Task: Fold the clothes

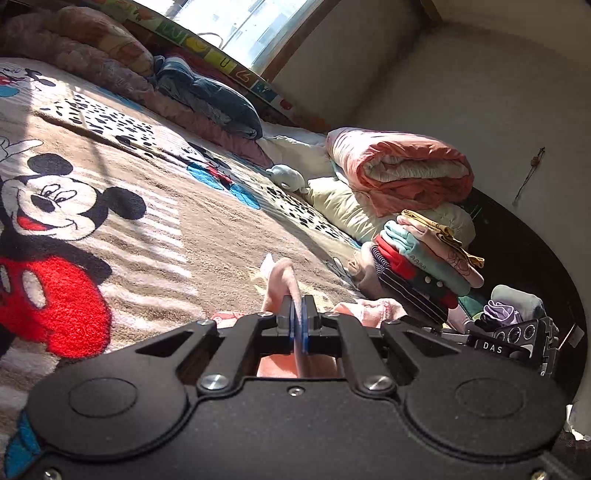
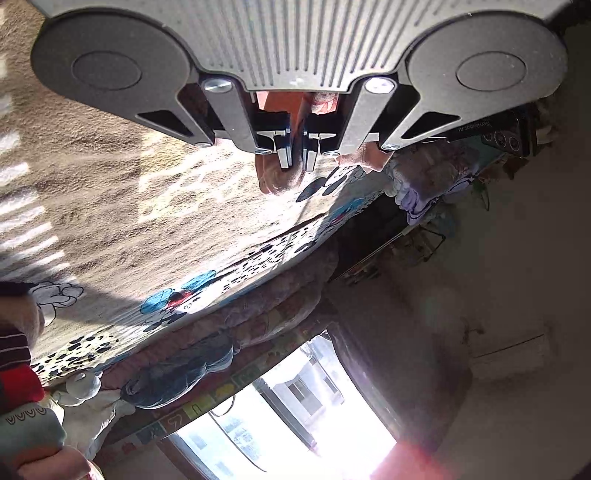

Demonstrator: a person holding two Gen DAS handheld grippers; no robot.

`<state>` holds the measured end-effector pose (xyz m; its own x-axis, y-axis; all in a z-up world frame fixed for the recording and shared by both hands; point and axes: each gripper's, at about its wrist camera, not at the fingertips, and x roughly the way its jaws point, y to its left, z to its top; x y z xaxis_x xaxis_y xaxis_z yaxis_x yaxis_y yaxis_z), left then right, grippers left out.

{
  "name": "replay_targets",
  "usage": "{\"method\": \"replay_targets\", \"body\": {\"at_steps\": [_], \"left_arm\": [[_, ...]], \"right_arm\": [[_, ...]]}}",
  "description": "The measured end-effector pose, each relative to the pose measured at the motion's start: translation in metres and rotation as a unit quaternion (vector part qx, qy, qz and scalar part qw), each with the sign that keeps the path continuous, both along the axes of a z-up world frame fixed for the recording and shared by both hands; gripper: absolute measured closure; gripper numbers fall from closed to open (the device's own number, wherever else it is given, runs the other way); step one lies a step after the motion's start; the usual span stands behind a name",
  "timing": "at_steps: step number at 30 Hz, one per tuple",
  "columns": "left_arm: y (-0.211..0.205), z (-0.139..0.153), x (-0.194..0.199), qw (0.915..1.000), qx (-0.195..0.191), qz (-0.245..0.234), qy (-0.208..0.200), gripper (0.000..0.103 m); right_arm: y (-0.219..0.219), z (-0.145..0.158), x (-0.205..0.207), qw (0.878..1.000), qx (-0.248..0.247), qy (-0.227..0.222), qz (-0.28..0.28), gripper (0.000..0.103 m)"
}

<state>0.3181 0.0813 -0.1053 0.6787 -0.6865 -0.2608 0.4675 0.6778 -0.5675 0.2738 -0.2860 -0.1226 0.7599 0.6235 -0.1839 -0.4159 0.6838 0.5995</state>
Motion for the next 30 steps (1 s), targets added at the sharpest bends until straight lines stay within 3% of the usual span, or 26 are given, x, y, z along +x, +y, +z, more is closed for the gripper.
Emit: {"method": "replay_targets", "body": {"at_steps": [7, 12, 15, 16, 17, 19, 22, 25, 27, 30], "left_arm": [[-0.003, -0.003, 0.004, 0.9997, 0.014, 0.012, 0.015, 0.100], [-0.008, -0.009, 0.014, 0.9974, 0.046, 0.028, 0.049, 0.100], [-0.013, -0.011, 0.015, 0.9946, 0.072, 0.035, 0.065, 0.098], [-0.013, -0.009, 0.013, 0.9948, 0.073, 0.037, 0.059, 0.085], [-0.012, -0.005, 0.009, 0.9951, 0.073, 0.043, 0.050, 0.060], [-0.010, 0.000, 0.004, 0.9950, 0.076, 0.057, 0.031, 0.053], [-0.008, 0.010, -0.004, 0.9943, 0.084, 0.065, -0.004, 0.053], [-0.020, 0.014, -0.008, 0.9944, 0.096, 0.030, -0.035, 0.053], [-0.030, 0.009, -0.005, 0.9923, 0.119, 0.015, -0.030, 0.053], [-0.042, -0.003, 0.006, 0.9877, 0.156, 0.007, 0.005, 0.054]], "right_arm": [[0.001, 0.005, 0.007, 1.000, -0.014, 0.000, -0.004, 0.096], [0.003, -0.019, 0.033, 0.994, -0.038, 0.095, -0.026, 0.095], [0.000, -0.021, 0.033, 0.993, -0.033, 0.102, -0.047, 0.088], [-0.002, -0.020, 0.031, 0.993, -0.030, 0.100, -0.054, 0.088], [-0.004, -0.019, 0.028, 0.993, -0.028, 0.099, -0.060, 0.087], [-0.004, -0.012, 0.021, 0.994, -0.033, 0.076, -0.067, 0.085], [0.020, 0.006, 0.010, 0.993, -0.110, 0.003, -0.031, 0.076], [0.051, 0.018, 0.004, 0.979, -0.196, -0.055, 0.019, 0.071], [0.061, 0.012, 0.009, 0.972, -0.233, -0.035, 0.026, 0.071], [0.061, 0.002, 0.019, 0.970, -0.241, 0.019, 0.022, 0.070]]}}
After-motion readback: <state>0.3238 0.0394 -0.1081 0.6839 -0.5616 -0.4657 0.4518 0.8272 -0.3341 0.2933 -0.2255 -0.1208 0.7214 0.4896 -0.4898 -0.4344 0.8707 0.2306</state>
